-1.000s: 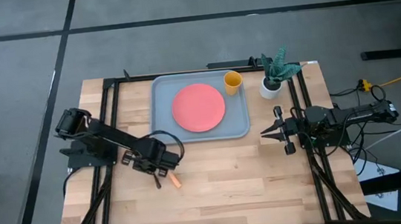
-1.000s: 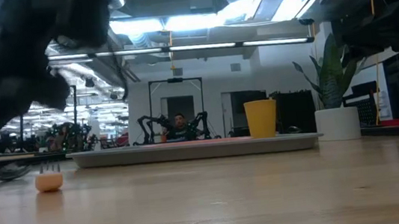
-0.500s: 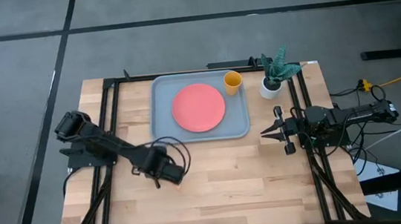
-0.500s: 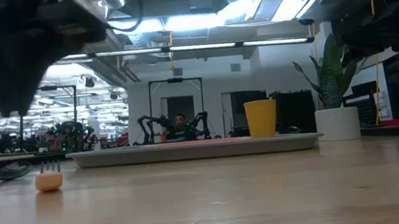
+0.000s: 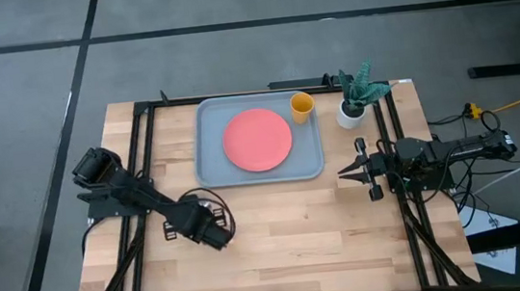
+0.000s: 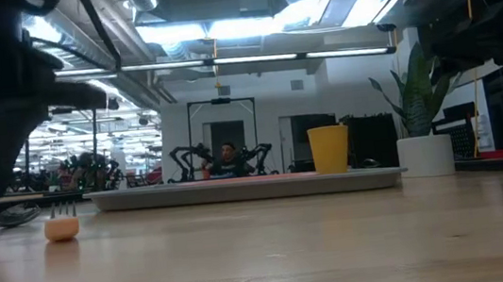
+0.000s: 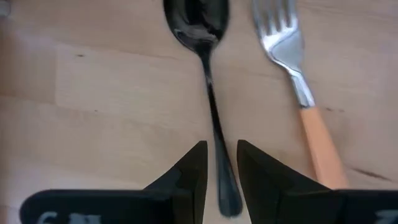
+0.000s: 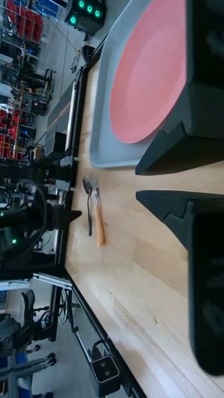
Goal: Pick and place plate/cup/fork/spoon on tray
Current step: Put the black spoon on the blue tray to the left of the pink plate
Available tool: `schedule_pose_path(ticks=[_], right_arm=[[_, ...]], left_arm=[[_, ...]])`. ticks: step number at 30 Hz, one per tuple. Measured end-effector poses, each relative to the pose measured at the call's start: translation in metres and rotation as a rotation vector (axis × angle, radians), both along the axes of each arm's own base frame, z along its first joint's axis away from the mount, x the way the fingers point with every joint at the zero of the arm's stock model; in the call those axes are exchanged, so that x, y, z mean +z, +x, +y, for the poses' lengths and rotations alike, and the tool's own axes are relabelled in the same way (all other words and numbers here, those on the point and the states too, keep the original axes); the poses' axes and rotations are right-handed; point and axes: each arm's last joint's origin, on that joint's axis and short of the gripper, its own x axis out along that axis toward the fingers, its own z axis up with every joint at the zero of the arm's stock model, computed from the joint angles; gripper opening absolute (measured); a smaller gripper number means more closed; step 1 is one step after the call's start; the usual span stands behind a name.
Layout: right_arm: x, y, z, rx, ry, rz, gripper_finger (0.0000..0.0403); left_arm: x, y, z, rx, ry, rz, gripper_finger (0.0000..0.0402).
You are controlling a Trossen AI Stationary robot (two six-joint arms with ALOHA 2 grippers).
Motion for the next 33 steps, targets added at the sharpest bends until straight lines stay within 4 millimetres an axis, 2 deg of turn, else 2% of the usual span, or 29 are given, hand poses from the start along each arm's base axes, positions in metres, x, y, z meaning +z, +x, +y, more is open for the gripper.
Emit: schedule_pose_path(ticks=[7, 15, 24, 27, 30, 33], right_arm=[[0.000, 0.000, 0.000, 0.000, 0.000, 0.000, 0.0056], [0.000, 0.000, 0.000, -0.001, 0.000, 0.000, 0.0056], [0.000, 0.000, 0.000, 0.000, 0.000, 0.000, 0.0056], [0.000, 0.000, 0.000, 0.000, 0.000, 0.000, 0.0056], [0.000, 0.000, 0.000, 0.000, 0.000, 0.000, 0.0056], [0.000, 0.000, 0.000, 0.000, 0.000, 0.000, 0.0056]], left_arm=[[-0.016, -0.002, 0.011, 0.027, -0.016, -0.006, 0.0080], [-0.025, -0.007, 0.020, 0.037, -0.017, 0.037, 0.0080], [-0.040, -0.014, 0.025, -0.025, -0.074, 0.028, 0.0079], [-0.039, -0.013, 0.026, -0.058, -0.080, 0.036, 0.0062], [-0.035, -0.012, 0.029, -0.103, -0.091, 0.048, 0.0018], [-0.029, -0.013, 0.031, -0.121, -0.102, 0.067, 0.0008]])
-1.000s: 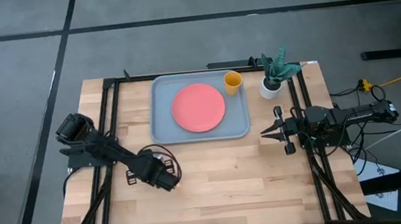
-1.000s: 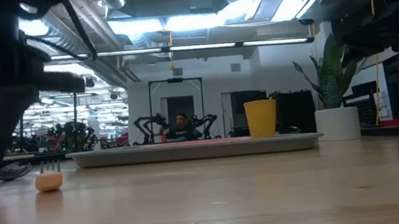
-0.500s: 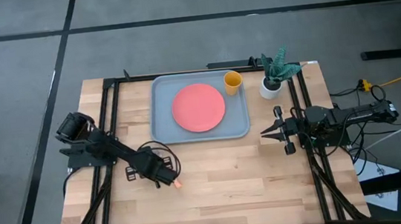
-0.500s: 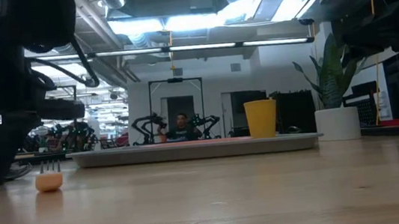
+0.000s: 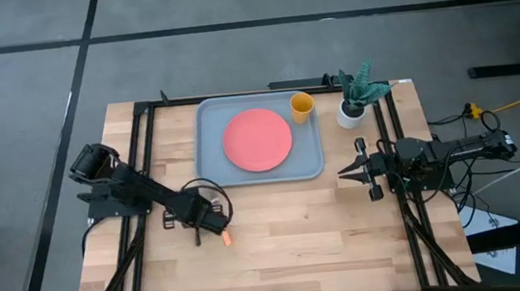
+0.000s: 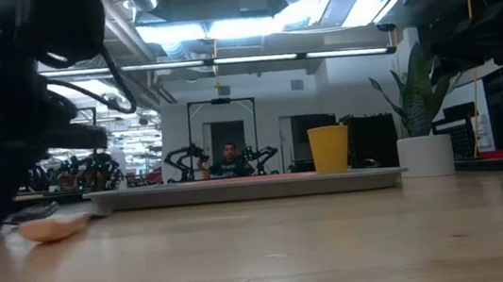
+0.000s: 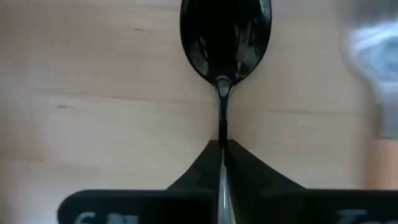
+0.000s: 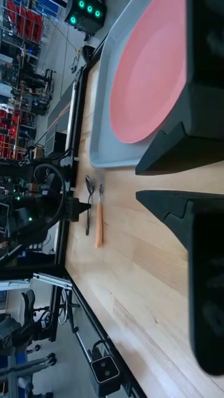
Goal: Pick and place plate/cup/fork/spoon on tray
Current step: Put the black spoon on the blue tray to the left of the pink plate
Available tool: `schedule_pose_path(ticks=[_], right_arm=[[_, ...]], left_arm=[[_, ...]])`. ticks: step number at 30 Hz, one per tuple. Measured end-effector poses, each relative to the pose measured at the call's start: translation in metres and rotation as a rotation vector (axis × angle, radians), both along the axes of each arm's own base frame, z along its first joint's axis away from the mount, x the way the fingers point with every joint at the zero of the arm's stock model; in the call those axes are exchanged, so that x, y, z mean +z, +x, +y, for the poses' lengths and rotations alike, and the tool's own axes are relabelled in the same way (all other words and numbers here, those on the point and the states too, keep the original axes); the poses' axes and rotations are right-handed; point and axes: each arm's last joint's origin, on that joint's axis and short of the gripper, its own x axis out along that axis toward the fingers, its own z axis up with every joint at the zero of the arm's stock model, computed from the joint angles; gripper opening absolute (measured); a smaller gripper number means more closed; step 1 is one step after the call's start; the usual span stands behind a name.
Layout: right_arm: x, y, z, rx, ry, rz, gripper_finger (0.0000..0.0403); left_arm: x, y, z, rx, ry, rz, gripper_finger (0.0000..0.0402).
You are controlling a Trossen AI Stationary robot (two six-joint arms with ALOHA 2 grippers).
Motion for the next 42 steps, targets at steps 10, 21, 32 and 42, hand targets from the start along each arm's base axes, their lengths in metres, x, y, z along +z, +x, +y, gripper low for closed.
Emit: schedule_pose_path(ticks=[10, 21, 32, 42], right_arm=[[0.000, 0.000, 0.000, 0.000, 0.000, 0.001, 0.0056], [0.000, 0.000, 0.000, 0.000, 0.000, 0.000, 0.0056], [0.000, 0.000, 0.000, 0.000, 0.000, 0.000, 0.0056], [0.000, 0.000, 0.000, 0.000, 0.000, 0.000, 0.0056]], left_arm=[[0.043, 0.005, 0.006, -0.029, 0.104, -0.076, 0.0002], [0.054, 0.034, 0.122, -0.130, 0.149, -0.098, 0.0001], [0.063, 0.032, 0.226, -0.118, 0.241, -0.249, 0.0000], [0.038, 0.042, 0.226, -0.130, 0.183, -0.189, 0.0000]])
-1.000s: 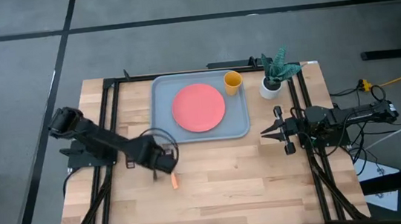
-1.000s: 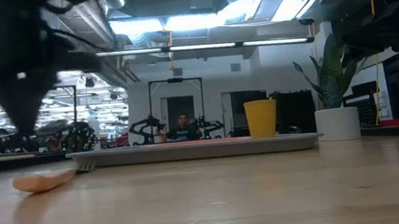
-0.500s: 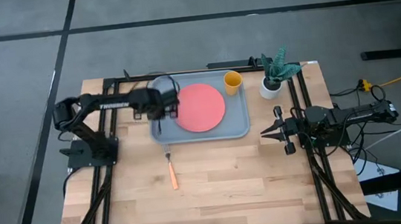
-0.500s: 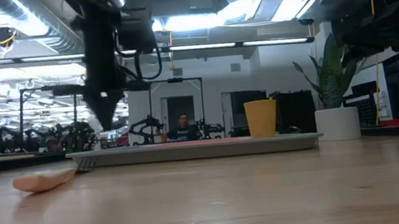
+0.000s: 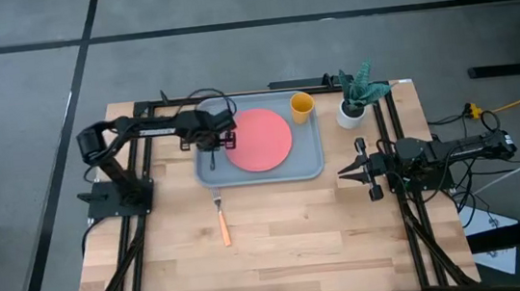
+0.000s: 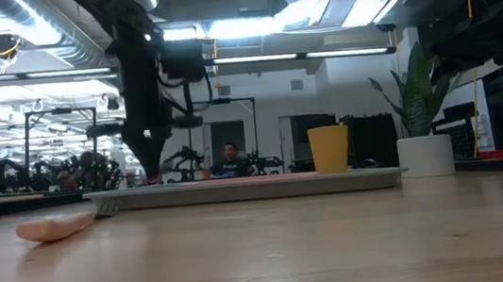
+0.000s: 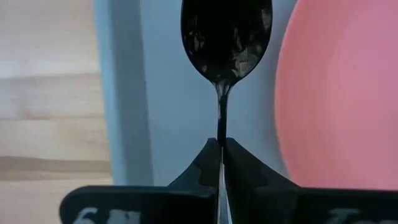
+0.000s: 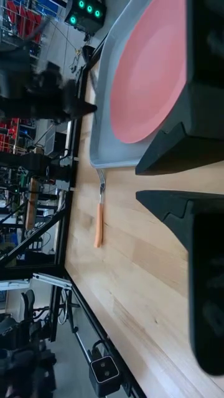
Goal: Pick and place plate/cup/fork/spoon on tray
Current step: Put the black spoon on the blue tray to the left of the pink plate
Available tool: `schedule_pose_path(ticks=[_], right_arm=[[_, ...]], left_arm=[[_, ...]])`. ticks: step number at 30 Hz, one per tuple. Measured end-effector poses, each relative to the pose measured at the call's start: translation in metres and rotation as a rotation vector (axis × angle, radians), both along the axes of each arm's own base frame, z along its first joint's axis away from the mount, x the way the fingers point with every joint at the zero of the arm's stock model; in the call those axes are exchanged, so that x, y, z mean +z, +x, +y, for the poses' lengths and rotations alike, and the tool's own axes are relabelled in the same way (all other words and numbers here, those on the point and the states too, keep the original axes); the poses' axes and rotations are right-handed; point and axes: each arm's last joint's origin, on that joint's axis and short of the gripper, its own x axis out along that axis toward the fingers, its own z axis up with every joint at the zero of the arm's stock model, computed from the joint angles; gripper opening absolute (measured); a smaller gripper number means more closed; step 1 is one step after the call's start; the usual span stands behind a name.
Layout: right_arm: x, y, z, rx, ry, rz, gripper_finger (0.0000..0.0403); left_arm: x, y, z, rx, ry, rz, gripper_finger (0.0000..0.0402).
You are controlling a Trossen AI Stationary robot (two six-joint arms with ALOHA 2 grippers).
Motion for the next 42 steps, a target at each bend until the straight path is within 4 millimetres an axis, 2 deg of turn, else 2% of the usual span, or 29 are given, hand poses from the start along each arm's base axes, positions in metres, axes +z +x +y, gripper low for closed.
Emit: schedule_pose_path(ticks=[3, 9, 19, 34, 38, 42], right_arm=[[0.000, 0.000, 0.000, 0.000, 0.000, 0.000, 0.0056], [0.000, 0.000, 0.000, 0.000, 0.000, 0.000, 0.0056], [0.000, 0.000, 0.000, 0.000, 0.000, 0.000, 0.0056], [0.000, 0.000, 0.000, 0.000, 0.000, 0.000, 0.0056], [0.000, 0.000, 0.000, 0.000, 0.000, 0.000, 0.0056], [0.000, 0.000, 0.000, 0.000, 0.000, 0.000, 0.0056]], left_arm=[[-0.011, 0.002, 0.000, -0.005, -0.022, 0.038, 0.0000], [-0.016, 0.003, 0.005, 0.026, -0.025, 0.036, 0.0000], [-0.016, 0.003, 0.011, 0.054, -0.020, 0.014, 0.0028], [-0.016, 0.003, 0.010, 0.024, -0.022, 0.018, 0.0029], [-0.015, 0.009, 0.004, -0.011, -0.051, -0.026, 0.0029], [-0.015, 0.017, -0.014, -0.081, -0.056, -0.035, 0.0029]])
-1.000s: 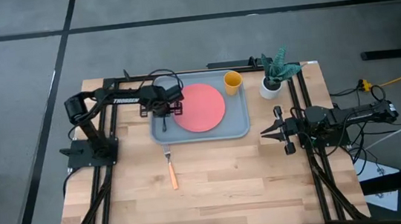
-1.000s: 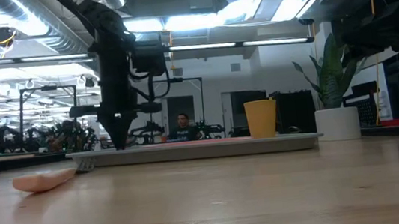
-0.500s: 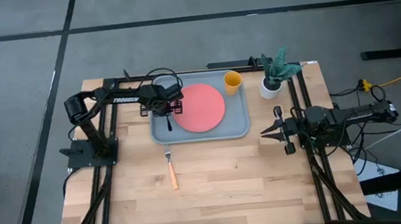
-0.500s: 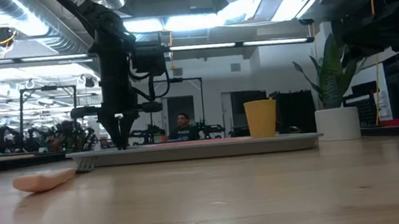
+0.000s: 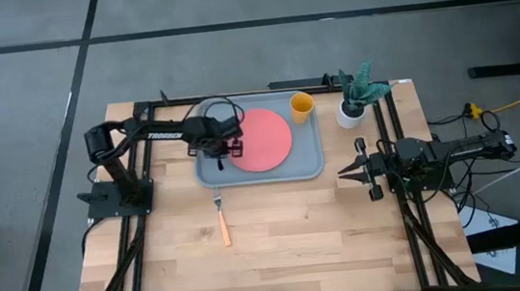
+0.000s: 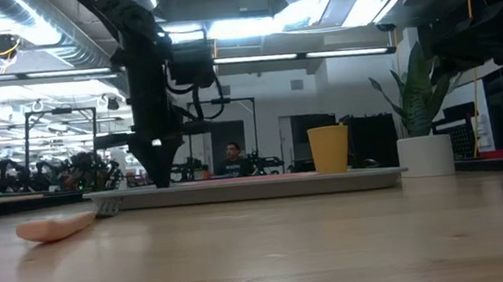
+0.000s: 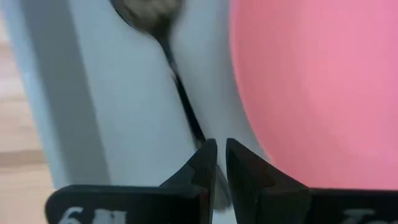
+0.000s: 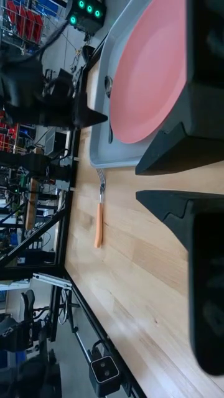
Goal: Pick and place plate/cup/fork/spoon on tray
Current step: Put the black spoon on the blue tray to the left of the pink plate
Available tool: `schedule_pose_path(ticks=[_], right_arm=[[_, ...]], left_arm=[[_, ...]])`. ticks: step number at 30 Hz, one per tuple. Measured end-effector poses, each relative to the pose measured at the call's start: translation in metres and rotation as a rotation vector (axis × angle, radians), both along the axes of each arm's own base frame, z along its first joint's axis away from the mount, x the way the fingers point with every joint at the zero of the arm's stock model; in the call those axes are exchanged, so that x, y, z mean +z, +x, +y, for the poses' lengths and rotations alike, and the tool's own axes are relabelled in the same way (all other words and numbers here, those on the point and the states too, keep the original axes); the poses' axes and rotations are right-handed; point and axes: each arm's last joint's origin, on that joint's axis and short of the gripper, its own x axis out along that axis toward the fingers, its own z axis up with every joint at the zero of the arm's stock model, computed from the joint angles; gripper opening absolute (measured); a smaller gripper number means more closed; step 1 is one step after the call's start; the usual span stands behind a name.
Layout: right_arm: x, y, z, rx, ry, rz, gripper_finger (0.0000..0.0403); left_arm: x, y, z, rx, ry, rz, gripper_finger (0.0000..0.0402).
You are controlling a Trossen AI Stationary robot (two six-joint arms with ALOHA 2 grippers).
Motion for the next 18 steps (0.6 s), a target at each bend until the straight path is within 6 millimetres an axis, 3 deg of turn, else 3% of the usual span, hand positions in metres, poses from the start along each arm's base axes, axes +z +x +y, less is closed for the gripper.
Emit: schedule_pose_path(ticks=[9, 18], right_arm=[[0.000, 0.000, 0.000, 0.000, 0.000, 0.000, 0.0056], [0.000, 0.000, 0.000, 0.000, 0.000, 0.000, 0.0056]], left_arm=[[-0.003, 0.010, -0.026, -0.081, 0.003, 0.011, 0.0014], [-0.003, 0.013, -0.032, -0.100, 0.017, 0.002, 0.0002]])
